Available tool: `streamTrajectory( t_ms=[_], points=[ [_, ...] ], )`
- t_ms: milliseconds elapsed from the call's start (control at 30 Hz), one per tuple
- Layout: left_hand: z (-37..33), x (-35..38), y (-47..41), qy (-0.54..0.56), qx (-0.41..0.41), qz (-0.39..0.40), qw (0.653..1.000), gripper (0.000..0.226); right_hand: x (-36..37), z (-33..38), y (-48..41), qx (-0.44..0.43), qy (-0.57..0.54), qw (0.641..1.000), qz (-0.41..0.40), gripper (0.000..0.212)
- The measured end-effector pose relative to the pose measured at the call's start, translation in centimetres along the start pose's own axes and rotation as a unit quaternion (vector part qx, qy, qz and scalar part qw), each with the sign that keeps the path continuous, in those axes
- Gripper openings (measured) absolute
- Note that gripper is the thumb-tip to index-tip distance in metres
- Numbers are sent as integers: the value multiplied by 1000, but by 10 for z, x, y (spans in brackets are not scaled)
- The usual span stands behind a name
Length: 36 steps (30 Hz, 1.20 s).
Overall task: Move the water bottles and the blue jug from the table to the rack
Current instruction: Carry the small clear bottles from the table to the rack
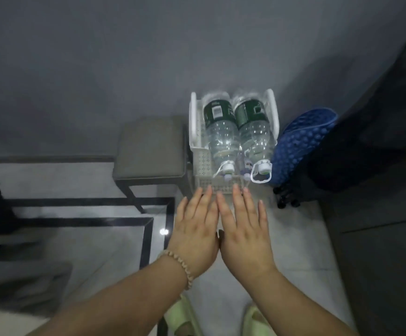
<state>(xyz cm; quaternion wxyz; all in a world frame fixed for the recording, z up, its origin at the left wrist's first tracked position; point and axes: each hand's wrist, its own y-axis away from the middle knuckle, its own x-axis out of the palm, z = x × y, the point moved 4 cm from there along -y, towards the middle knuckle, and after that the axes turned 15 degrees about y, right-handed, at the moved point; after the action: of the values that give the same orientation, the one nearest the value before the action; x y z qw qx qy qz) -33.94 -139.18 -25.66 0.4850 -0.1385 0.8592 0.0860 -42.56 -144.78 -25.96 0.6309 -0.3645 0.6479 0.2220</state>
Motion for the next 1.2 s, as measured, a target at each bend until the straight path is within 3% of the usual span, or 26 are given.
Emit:
streamTrajectory(
  t_ms=[167, 433, 533, 733, 933, 1067, 1200],
  points=[
    [-48, -96, 42, -22, 8, -121, 992, 84, -118, -2, -2, -32, -7, 997, -77, 87],
    [-85, -174, 177, -99, -138, -236, 957, 90, -225, 41, 69, -135, -55, 978, -146, 86],
    [-93, -197, 232, -108, -156, -266, 945, 90, -252, 79, 104, -174, -90, 967, -165, 75],
    [-84, -259, 366, -175, -206, -333, 904, 77, -317, 176, 166, -249, -141, 942, -178, 80],
    [-64, -310, 527, -196, -249, -404, 858, 61, -381, 306, 243, -335, -132, 904, -233, 64],
    [-34, -320, 646, -200, -287, -408, 843, 63, -404, 418, 323, -396, -100, 876, -257, 65],
    [8, -335, 766, -213, -317, -393, 836, 64, -419, 517, 400, -392, -138, 879, -233, 74]
  ],
)
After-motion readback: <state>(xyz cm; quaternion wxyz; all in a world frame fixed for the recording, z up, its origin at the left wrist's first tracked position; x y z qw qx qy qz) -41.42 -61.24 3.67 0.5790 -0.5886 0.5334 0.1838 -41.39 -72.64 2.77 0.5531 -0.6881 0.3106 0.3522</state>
